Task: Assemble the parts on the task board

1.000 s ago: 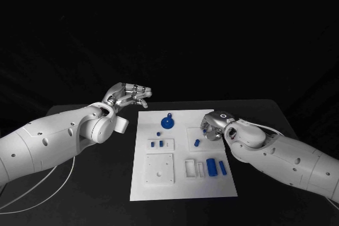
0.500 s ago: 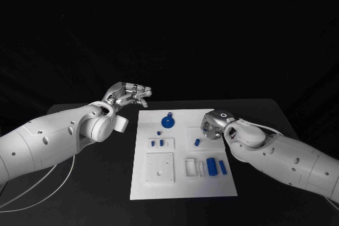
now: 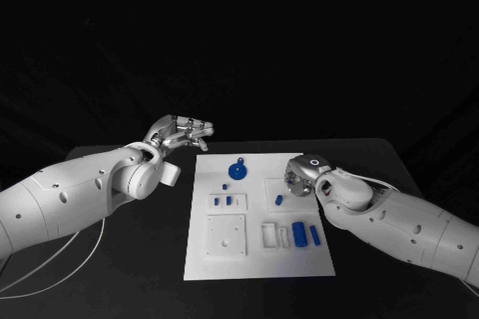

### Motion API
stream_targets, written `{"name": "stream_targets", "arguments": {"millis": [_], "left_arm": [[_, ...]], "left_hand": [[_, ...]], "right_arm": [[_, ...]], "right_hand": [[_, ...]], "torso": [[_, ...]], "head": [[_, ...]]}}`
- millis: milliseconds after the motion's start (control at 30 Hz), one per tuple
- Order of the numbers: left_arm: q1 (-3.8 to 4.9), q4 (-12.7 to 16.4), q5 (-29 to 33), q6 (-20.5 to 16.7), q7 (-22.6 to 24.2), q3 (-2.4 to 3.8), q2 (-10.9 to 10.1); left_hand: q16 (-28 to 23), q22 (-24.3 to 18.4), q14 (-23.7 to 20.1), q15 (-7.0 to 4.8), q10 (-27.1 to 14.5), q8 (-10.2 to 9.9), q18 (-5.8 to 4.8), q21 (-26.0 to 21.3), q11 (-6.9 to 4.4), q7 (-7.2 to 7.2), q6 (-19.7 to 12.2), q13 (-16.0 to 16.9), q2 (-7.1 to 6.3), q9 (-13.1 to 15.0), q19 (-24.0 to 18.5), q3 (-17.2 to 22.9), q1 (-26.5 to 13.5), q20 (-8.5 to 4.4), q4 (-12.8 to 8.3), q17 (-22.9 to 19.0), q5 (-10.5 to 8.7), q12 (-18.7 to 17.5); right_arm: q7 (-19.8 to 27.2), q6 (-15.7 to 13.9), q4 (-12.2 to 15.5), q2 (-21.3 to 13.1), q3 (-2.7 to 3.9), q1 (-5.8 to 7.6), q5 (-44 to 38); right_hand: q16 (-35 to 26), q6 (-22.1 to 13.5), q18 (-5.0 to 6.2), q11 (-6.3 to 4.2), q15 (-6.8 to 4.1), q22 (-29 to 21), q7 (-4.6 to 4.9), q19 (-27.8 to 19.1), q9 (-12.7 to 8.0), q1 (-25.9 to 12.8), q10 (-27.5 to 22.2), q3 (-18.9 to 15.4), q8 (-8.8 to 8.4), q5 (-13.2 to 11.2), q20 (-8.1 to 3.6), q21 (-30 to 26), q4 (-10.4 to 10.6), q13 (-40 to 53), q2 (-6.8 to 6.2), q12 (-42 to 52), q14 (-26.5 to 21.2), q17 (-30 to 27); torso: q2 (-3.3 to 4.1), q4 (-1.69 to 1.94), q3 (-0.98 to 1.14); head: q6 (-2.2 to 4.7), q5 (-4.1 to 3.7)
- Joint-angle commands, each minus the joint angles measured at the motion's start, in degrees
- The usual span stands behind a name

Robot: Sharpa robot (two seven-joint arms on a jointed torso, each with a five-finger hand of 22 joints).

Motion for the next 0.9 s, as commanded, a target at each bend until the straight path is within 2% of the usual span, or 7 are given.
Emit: {"name": "stream_targets", "arguments": {"millis": [33, 267, 333, 400, 500, 767, 900], "left_arm": [[0.07, 0.03, -1.16, 0.85, -0.02, 0.06, -0.02], [0.07, -0.22, -1.97, 0.63, -0.15, 0.06, -0.23], [0.07, -0.38, -2.05, 0.46, -0.20, 0.05, -0.22], [0.07, -0.71, -2.11, 0.36, -0.23, 0.05, -0.15], [0.07, -1.31, -2.15, 0.16, -0.22, 0.05, -0.04], [0.08, -2.54, -2.18, -0.42, -0.09, 0.05, 0.14], [0.08, -2.69, -2.17, -0.56, -0.04, 0.05, 0.21]], "left_hand": [[-0.17, -0.08, 0.00, 0.33, -0.34, -0.06, 0.35, 0.25, 0.00, 0.17, -0.30, -0.07, 0.38, -0.07, 0.17, -0.43, -0.15, 0.28, -0.05, 0.07, 0.09, -0.02], [-0.17, -0.15, -0.01, 0.35, -0.54, -0.02, 0.38, 0.25, 0.06, 0.24, -0.47, -0.07, 0.32, -0.04, 0.16, -0.56, -0.07, 0.31, -0.10, 0.10, 0.07, -0.01], [-0.17, -0.15, -0.01, 0.35, -0.57, -0.03, 0.38, 0.25, 0.07, 0.25, -0.53, -0.07, 0.32, -0.05, 0.17, -0.58, -0.07, 0.31, -0.10, 0.10, 0.08, -0.01], [-0.17, -0.18, 0.01, 0.38, -0.75, -0.24, 0.40, 0.27, 0.16, 0.47, -1.19, -0.07, 0.23, -0.13, 0.20, -0.71, -0.11, 0.33, -0.08, 0.11, 0.08, -0.02], [-0.18, -0.21, 0.01, 0.40, -0.84, -0.05, 0.43, 0.26, 0.18, 0.47, -1.28, -0.05, 0.25, -0.05, 0.21, -0.74, -0.05, 0.35, -0.09, 0.12, 0.07, 0.01], [-0.20, -0.28, 0.01, 0.42, -0.96, 0.06, 0.46, 0.26, 0.22, 0.48, -1.35, -0.05, 0.20, -0.04, 0.21, -0.88, -0.06, 0.39, -0.06, 0.13, 0.06, 0.01], [-0.20, -0.28, 0.01, 0.42, -0.96, 0.06, 0.46, 0.26, 0.22, 0.48, -1.35, -0.05, 0.20, -0.04, 0.21, -0.88, -0.06, 0.39, -0.06, 0.13, 0.06, 0.01]], "right_arm": [[-1.95, -0.93, -0.06, -0.11, 0.03, -0.01, -2.29], [-1.92, -2.80, 0.71, -0.24, 0.04, -0.02, -2.38], [-1.88, -3.07, 1.15, -0.36, 0.09, -0.02, -2.37], [-1.79, -3.21, 1.67, -0.57, 0.29, 0.00, -2.23], [-1.58, -3.29, 2.27, -0.80, 0.92, 0.04, -1.84], [-1.02, -3.03, 4.79, -1.83, 3.32, 0.59, -0.25], [-0.79, -3.23, 7.21, -2.60, 4.38, 0.74, 0.77]], "right_hand": [[-0.35, 0.27, 1.01, -1.14, -0.21, 0.36, -0.08, 0.00, 0.12, 0.51, 1.39, 0.18, -0.21, 0.15, -0.27, -0.37, 0.04, 0.41, 0.77, 0.20, 0.10, 0.14], [-0.66, 0.28, 1.01, -1.17, -0.31, 2.01, -0.11, 0.57, 0.44, 0.79, 1.60, 0.44, -0.20, 0.14, -0.37, -1.41, 0.27, 0.44, 0.63, 0.21, 0.31, 0.73], [-0.73, 0.45, 0.99, -1.24, -0.41, 2.37, -0.17, 0.67, 0.57, 0.96, 1.85, 0.22, -0.21, 0.13, -0.45, -1.61, 0.44, 0.46, 0.55, 0.18, 0.35, 0.84], [-0.79, 0.52, 0.97, -1.27, -0.42, 2.55, -0.19, 0.72, 0.63, 1.10, 1.93, 0.13, -0.20, 0.14, -0.46, -1.72, 0.51, 0.46, 0.53, 0.21, 0.34, 0.89], [-0.88, 0.60, 0.93, -1.30, -0.44, 3.01, -0.22, 0.88, 0.73, 1.17, 2.06, 0.29, -0.21, 0.14, -0.50, -2.04, 0.63, 0.46, 0.43, 0.20, 0.39, 1.05], [-1.11, 0.66, 0.91, -1.37, -0.50, 4.57, -0.28, 1.35, 0.97, 1.21, 2.20, 0.46, -0.23, 0.14, -0.55, -3.35, 0.90, 0.46, 0.17, 0.20, 0.51, 1.60], [-1.29, 0.75, 0.90, -1.39, -0.52, 5.64, -0.30, 1.77, 1.07, 1.19, 2.32, 0.52, -0.21, 0.14, -0.57, -4.33, 0.96, 0.47, 0.09, 0.21, 0.56, 1.89]], "torso": [[0.01, 0.01, -0.03], [0.03, 0.06, 0.00], [-0.01, 0.03, -0.02], [-0.05, 0.01, -0.02], [-0.11, 0.03, -0.10], [-0.15, -0.09, -0.24], [-0.10, -0.05, -0.20]], "head": [[-0.07, -0.04], [-0.02, -0.16], [-0.15, 0.02], [0.13, 0.24], [0.36, 0.15], [0.41, -0.16], [0.61, 0.04]]}}
